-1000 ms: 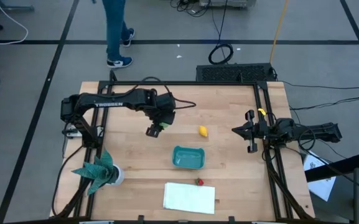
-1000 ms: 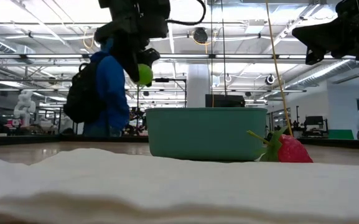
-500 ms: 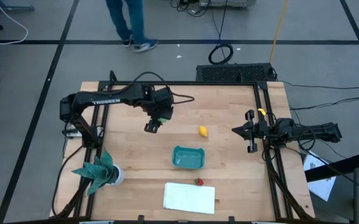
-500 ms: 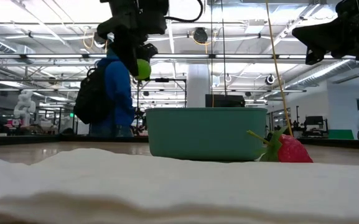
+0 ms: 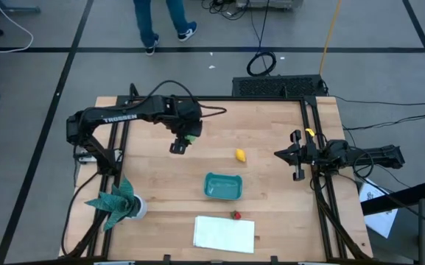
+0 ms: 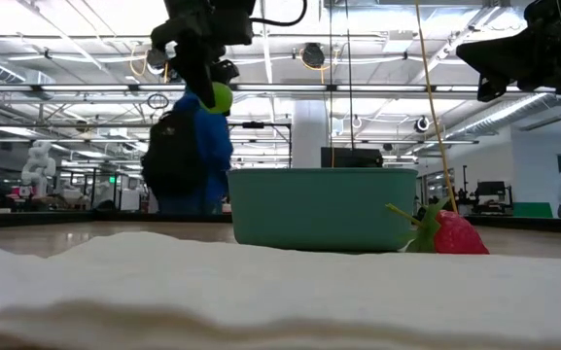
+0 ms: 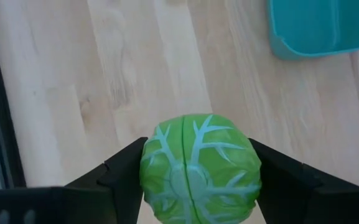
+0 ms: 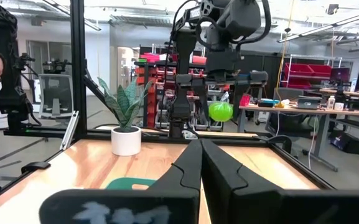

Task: Pick and placing Produce into tupperware
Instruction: Put the cabbage into the green bin

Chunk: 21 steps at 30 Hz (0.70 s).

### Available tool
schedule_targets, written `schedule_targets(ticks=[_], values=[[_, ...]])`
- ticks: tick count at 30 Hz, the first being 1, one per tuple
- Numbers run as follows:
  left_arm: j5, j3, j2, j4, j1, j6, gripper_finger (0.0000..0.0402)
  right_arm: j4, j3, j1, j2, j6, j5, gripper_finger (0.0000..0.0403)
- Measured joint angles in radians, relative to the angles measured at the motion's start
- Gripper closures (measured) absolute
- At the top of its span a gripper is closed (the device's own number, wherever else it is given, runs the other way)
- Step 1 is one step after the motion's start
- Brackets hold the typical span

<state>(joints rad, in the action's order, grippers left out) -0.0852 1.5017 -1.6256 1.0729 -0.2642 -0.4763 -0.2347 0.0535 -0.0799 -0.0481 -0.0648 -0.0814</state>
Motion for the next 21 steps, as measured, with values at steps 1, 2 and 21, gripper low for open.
schedule_targets(ticks=[1,2,21], values=[[0.0,0.0,0.0,0.0,0.0,0.0,0.0158,0.0,0.0,0.0,0.0,0.0,0.0,0.0403],[0.001,0.0,0.0,0.0,0.0,0.0,0.0158,0.0,0.0,0.0,0.0,0.0,0.0,0.0403],[0.0,0.0,-0.001,-0.04,0.06,0.093,0.0158,0.0,0.0,0.0,0.0,0.0,0.0,0.0403]])
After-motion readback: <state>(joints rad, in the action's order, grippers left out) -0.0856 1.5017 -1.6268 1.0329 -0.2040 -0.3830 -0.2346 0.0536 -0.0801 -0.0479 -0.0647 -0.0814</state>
